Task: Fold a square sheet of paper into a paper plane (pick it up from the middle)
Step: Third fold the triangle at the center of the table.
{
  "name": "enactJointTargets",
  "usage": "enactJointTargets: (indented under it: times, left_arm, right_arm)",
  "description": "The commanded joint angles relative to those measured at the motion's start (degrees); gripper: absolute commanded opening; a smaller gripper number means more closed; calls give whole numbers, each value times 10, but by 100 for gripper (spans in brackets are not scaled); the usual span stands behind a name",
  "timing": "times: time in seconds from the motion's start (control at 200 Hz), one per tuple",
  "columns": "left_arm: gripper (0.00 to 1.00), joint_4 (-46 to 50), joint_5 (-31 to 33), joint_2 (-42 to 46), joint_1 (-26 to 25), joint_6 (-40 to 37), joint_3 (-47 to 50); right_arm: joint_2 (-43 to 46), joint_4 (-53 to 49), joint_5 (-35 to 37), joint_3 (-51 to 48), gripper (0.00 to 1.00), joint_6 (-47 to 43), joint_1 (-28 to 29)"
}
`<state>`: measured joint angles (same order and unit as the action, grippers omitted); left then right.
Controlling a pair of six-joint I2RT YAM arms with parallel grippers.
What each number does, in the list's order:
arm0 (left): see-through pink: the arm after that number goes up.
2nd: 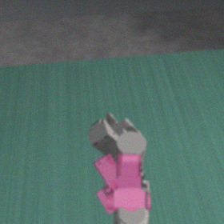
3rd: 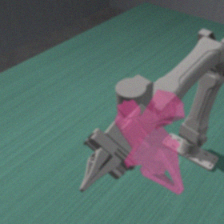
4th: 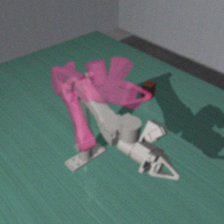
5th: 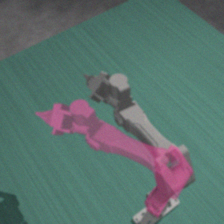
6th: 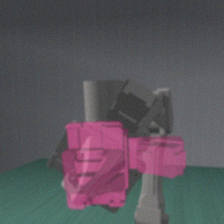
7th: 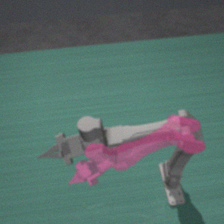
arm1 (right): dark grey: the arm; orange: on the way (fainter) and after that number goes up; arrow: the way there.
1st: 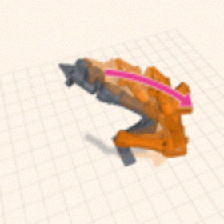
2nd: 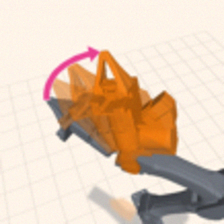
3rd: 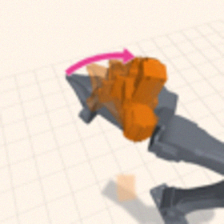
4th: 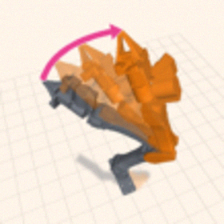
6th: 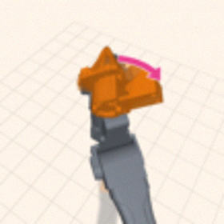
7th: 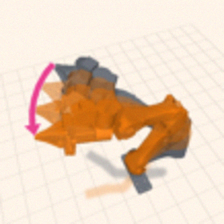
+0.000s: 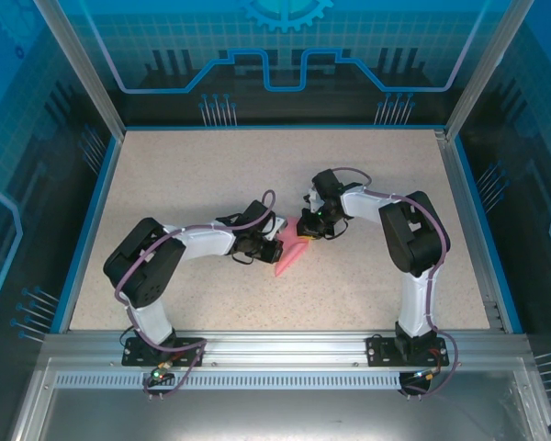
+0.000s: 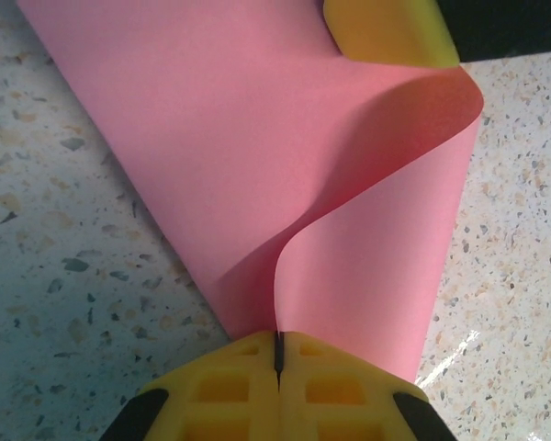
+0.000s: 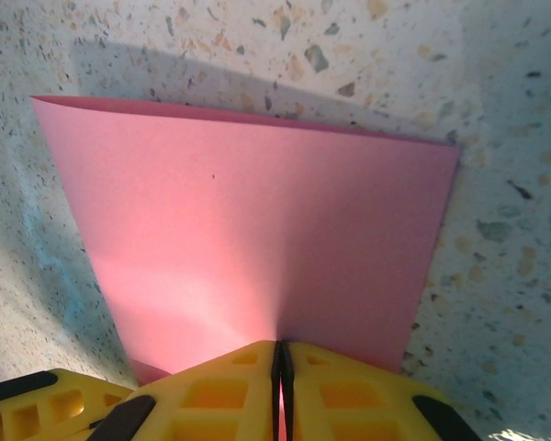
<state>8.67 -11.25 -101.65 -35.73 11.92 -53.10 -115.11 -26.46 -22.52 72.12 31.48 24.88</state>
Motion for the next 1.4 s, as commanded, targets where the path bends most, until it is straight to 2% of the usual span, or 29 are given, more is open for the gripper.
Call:
enactJointTargets:
  times: [0.0, 0.46, 0.775, 0.96, 1.09, 1.395]
  left_arm:
    - [0, 3, -14, -9, 5, -10, -10]
    - [0, 19, 3, -19, 4, -23, -8]
    - [0, 15, -1, -26, 4, -23, -1]
    - [0, 17, -7, -24, 4, -26, -4]
    - [0, 19, -10, -25, 4, -27, -8]
    - [0, 19, -15, -26, 4, -30, -12]
  right_arm:
    - [-18, -14, 2, 7, 13, 7, 12]
    - [-13, -12, -4, 13, 13, 9, 13]
    - [116, 40, -15, -40, 17, 43, -4]
    - [203, 166, -46, -173, 9, 113, 7]
    - [242, 276, -53, -259, 6, 178, 46]
    - [201, 414, -10, -316, 2, 279, 146]
